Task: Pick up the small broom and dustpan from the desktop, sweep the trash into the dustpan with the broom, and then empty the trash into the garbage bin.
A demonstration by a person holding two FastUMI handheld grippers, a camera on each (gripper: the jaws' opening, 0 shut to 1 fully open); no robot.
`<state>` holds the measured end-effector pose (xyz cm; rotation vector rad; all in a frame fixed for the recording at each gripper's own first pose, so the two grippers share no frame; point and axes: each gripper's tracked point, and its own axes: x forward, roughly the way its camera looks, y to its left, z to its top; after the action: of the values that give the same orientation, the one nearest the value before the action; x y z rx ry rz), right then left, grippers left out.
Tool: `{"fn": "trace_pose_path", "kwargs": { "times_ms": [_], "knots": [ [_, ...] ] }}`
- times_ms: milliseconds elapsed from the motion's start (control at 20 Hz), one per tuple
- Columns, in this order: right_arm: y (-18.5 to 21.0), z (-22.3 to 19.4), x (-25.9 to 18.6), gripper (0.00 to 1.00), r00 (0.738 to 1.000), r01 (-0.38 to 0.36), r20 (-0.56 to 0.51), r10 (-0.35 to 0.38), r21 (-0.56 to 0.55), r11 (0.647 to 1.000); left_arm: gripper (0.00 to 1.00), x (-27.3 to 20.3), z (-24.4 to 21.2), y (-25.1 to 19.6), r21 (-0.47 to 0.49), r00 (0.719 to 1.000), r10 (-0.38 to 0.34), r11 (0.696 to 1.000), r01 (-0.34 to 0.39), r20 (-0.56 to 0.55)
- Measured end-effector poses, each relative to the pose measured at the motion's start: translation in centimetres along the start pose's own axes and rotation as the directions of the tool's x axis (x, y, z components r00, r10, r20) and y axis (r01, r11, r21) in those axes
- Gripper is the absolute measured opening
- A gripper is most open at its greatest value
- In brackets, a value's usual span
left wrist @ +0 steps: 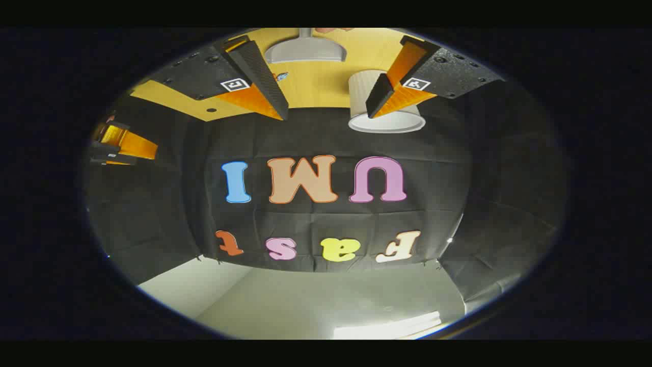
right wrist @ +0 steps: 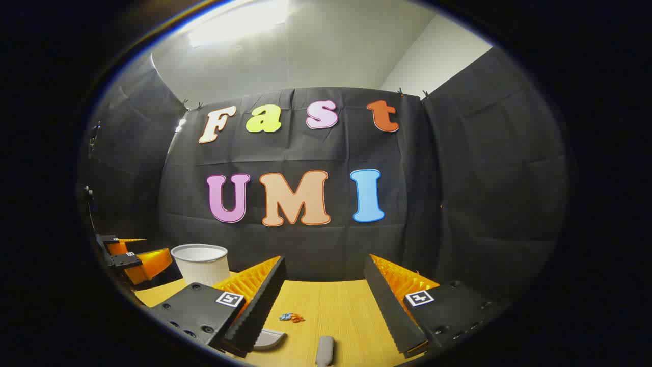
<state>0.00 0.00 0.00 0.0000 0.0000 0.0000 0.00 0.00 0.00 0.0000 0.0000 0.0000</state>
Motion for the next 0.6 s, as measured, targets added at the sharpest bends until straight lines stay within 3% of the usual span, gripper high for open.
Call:
{"fn": "trace_pose_path", "kwargs": {
  "times_ms": [600],
  "knots": [
    [-0.06,-0.17,-0.68,0.99,1.000,-0.011,-0.012,0.011,0.001,1.000,0.93,-0.28,-0.99,-0.34,0.029,0.999,0.018,0.999,-0.017,-0.031]
  ]
}}
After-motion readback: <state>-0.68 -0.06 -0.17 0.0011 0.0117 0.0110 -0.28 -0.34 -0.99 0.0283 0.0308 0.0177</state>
